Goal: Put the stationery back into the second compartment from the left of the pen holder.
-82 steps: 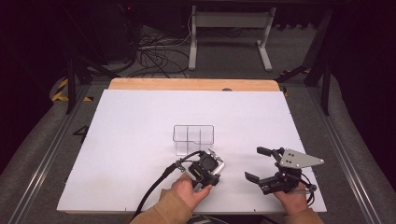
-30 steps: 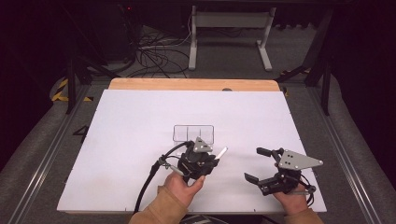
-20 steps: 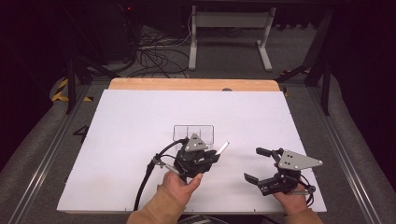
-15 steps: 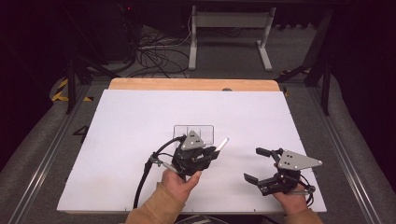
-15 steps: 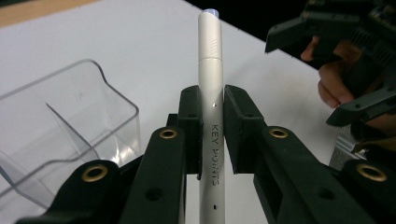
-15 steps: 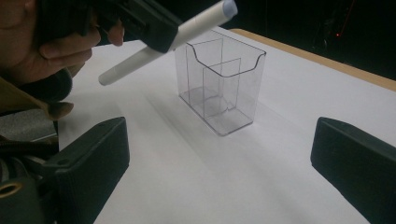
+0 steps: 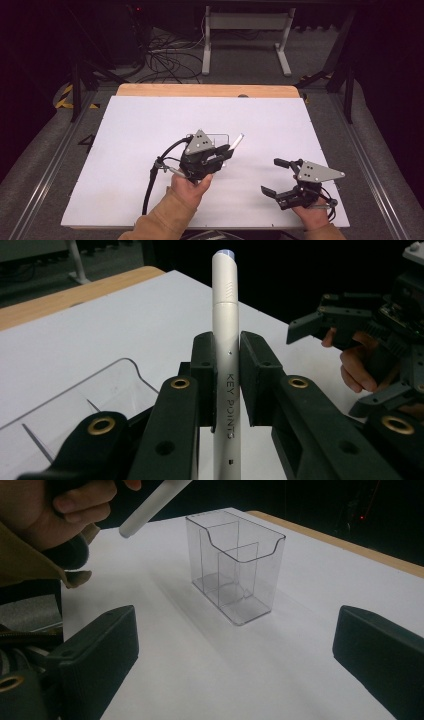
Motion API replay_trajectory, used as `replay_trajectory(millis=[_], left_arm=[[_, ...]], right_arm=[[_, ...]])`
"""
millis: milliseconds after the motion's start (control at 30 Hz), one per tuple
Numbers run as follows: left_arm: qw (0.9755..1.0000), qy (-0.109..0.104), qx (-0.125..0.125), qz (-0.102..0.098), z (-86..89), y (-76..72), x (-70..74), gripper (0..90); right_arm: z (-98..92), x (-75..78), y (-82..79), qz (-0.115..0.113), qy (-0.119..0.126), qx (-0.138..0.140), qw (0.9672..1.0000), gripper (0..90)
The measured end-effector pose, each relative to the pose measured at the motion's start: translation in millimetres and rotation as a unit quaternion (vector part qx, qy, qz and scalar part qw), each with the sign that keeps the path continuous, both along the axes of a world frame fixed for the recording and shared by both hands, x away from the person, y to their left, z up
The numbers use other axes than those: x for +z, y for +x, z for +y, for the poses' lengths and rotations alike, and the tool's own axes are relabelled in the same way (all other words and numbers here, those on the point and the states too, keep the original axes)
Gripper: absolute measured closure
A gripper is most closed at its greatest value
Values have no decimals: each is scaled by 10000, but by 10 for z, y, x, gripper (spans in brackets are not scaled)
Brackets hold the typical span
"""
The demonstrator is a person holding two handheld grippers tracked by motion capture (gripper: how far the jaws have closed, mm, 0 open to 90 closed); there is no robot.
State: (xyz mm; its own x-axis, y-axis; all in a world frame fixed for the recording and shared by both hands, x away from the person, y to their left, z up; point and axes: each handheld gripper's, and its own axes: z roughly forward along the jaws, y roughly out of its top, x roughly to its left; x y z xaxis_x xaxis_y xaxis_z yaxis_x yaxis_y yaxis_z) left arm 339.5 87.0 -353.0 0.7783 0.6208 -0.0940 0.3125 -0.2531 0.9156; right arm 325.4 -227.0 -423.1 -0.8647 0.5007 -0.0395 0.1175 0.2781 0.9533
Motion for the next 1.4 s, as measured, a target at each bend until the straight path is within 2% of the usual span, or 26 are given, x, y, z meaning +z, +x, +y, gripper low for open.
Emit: replay_trajectory(millis=[100,200,567,633,767,1000,1300,1400], left_arm=[[10000,-95,15,20,20,41,37,785],[9999,-159,27,-42,33,66,77,785],[9995,-224,123,-170,48,196,184,785],[9996,-266,90,-90,57,243,197,785],[9994,-309,111,-79,80,330,205,785],[9991,-250,195,-296,79,443,213,785],[9978,-210,321,-539,79,624,117,784],[9976,-246,273,-579,83,653,90,783]], right_arm=[[2,-1,0,-2,5,0,10000,49],[2,-4,3,1,-10,1,10000,49],[4,-7,3,-5,-3,8,10000,49],[7,-10,5,10,-9,18,10000,49],[11,-8,-1,19,-19,28,10000,49],[14,-18,4,21,-4,42,10000,49],[16,-21,1,2,2,62,10000,50],[18,-23,1,8,-7,75,10000,50]])
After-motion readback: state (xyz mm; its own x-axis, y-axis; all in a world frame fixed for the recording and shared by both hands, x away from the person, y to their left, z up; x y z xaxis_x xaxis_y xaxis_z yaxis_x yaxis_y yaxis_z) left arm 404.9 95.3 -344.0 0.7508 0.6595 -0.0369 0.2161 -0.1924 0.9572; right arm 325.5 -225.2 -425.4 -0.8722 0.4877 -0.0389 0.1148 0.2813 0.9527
